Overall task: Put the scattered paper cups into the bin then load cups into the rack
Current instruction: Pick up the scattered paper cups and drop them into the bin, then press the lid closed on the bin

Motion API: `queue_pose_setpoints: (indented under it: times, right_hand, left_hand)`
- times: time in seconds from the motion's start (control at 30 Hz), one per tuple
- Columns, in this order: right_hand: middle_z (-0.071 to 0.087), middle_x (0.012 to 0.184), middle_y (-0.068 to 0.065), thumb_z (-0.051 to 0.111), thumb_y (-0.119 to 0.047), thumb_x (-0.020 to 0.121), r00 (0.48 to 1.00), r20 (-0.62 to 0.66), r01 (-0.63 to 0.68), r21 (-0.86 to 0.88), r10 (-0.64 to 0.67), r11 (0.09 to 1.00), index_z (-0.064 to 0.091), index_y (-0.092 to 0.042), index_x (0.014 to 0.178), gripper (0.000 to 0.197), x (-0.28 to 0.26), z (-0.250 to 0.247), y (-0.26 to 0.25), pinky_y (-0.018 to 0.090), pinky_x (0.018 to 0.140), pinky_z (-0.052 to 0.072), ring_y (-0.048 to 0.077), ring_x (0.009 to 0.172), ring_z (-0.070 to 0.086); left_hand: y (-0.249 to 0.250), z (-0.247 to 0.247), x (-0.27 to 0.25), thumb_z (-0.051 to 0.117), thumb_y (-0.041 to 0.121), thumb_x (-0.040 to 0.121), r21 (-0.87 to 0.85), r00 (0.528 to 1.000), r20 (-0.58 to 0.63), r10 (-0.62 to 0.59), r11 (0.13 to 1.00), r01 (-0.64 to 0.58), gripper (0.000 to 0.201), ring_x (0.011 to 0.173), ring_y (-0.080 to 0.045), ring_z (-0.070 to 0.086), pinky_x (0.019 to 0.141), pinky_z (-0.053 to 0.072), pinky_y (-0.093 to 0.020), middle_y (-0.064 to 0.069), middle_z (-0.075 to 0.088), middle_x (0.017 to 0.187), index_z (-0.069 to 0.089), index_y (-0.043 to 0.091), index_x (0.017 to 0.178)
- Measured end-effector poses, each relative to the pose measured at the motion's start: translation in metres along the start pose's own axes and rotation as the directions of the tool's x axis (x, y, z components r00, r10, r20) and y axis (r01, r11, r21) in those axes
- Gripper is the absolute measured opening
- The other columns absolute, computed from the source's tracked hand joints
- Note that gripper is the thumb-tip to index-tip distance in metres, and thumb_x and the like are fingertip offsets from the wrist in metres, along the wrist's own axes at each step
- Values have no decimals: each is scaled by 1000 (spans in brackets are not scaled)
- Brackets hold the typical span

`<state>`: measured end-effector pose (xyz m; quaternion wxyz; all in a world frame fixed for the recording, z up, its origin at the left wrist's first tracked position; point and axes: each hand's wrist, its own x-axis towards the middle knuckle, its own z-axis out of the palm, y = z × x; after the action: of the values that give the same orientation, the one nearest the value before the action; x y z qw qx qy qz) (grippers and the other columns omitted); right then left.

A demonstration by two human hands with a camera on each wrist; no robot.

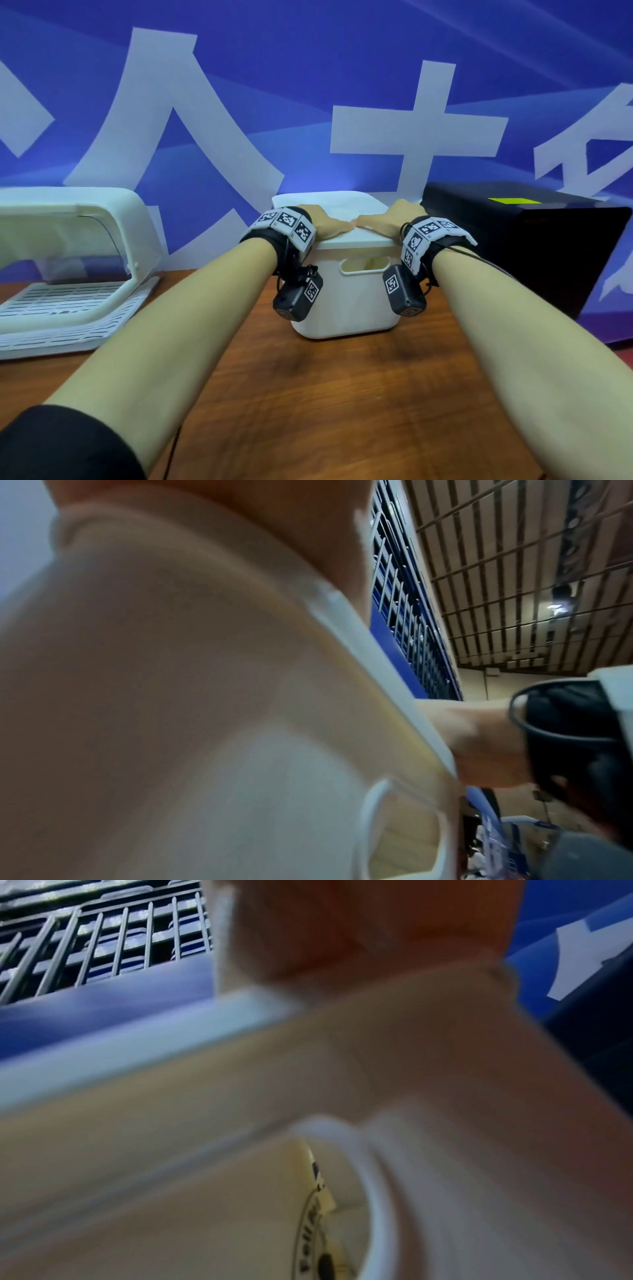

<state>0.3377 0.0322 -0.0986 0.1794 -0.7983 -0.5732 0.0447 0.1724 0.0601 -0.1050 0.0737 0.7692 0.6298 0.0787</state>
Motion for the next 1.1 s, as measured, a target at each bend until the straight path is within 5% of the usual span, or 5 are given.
queue_pose_setpoints:
  times: [0.13, 0.37, 0.47, 0.6, 1.1]
  right_hand:
    - [57, 129, 12, 44, -82, 71, 997, 74, 34, -57, -30, 998, 54, -15, 131, 90, 0, 4, -2, 39, 99, 40, 34, 115, 51]
    - [42, 147, 13, 35, -75, 85, 997, 74, 30, -92, -23, 995, 41, -15, 144, 84, -6, 8, -6, 39, 110, 25, 35, 137, 32]
    - [41, 148, 12, 35, -76, 84, 996, 86, 9, -111, 1, 994, 38, -15, 145, 86, -6, 8, -8, 38, 110, 27, 35, 136, 35]
    - [46, 145, 11, 38, -74, 83, 997, 81, -1, -99, 9, 995, 43, -16, 142, 83, -11, 7, -19, 37, 106, 34, 33, 130, 44]
    - [52, 138, 15, 39, -35, 98, 977, -28, 214, 66, -213, 974, 51, -5, 133, 47, -64, 4, -92, 42, 112, 29, 33, 128, 47]
  left_hand:
    - [-4, 1, 8, 29, 90, 60, -27, 1000, -17, 21, 999, -21, 105, 129, -27, 45, 104, 31, -38, -5, 47, 144, 48, 22, 137]
    - [-7, 4, 10, 45, 55, 88, -42, 991, -135, 16, 999, -22, 54, 118, -26, 52, 98, 39, -35, -4, 58, 130, 60, 18, 125]
    - [-9, 3, 6, 49, 42, 86, -108, 983, -185, 24, 993, -45, 34, 90, -25, 57, 74, 44, -29, -6, 66, 98, 67, 13, 92]
    - [-14, -3, -10, 50, 23, 82, -288, 967, -252, -47, 957, -29, 32, 58, -21, 40, 50, 29, -25, -2, 41, 56, 37, 15, 54]
    - [-56, -25, -63, 50, 21, 89, -521, 950, -295, -101, 850, -71, 8, 78, -23, 44, 58, 35, -25, -1, 51, 85, 52, 27, 84]
